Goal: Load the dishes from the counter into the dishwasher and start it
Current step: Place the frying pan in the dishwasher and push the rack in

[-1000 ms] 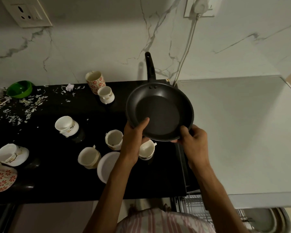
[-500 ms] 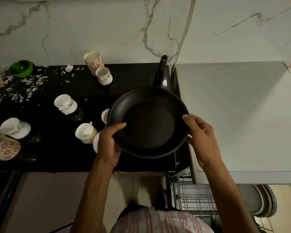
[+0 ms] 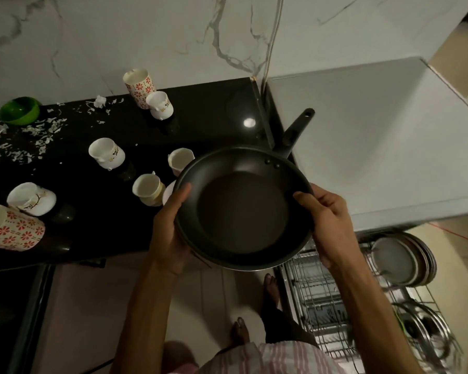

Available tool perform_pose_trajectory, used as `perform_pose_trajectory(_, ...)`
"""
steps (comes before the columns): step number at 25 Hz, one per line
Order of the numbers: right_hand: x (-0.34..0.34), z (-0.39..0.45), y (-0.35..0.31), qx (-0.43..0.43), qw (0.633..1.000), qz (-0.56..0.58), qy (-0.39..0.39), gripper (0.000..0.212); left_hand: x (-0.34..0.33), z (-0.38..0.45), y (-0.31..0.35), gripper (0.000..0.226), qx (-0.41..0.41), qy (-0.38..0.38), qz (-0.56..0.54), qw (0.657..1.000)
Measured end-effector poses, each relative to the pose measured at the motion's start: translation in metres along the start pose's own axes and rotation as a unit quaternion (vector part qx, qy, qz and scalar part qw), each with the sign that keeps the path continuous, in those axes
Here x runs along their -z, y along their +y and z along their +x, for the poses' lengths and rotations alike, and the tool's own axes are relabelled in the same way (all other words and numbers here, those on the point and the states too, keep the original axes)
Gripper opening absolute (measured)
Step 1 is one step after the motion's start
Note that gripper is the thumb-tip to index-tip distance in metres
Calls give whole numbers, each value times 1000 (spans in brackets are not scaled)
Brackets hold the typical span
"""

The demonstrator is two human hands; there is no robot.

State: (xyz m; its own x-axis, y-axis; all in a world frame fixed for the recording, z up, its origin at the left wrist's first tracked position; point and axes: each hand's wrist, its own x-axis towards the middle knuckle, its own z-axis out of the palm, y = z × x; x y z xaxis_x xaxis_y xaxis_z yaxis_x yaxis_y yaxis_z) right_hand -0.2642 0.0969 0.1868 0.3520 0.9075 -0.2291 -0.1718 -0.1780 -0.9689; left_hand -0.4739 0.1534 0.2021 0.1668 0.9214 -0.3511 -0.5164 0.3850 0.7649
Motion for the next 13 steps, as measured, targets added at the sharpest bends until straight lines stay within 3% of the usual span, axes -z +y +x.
perform_pose_trajectory(5,-5,-46,21,24,997,9,79,24,5,-38,-12,30,0,-13,58,998)
perform_pose_trajectory(9,-2,-68,26,38,994,17,97,26,-4,-58,-29,36,23,-41,13,999)
perform_pose_trajectory(13,16,-89,25,46,995,27,88,31,-13,-75,-56,38,16,2,-3,1000)
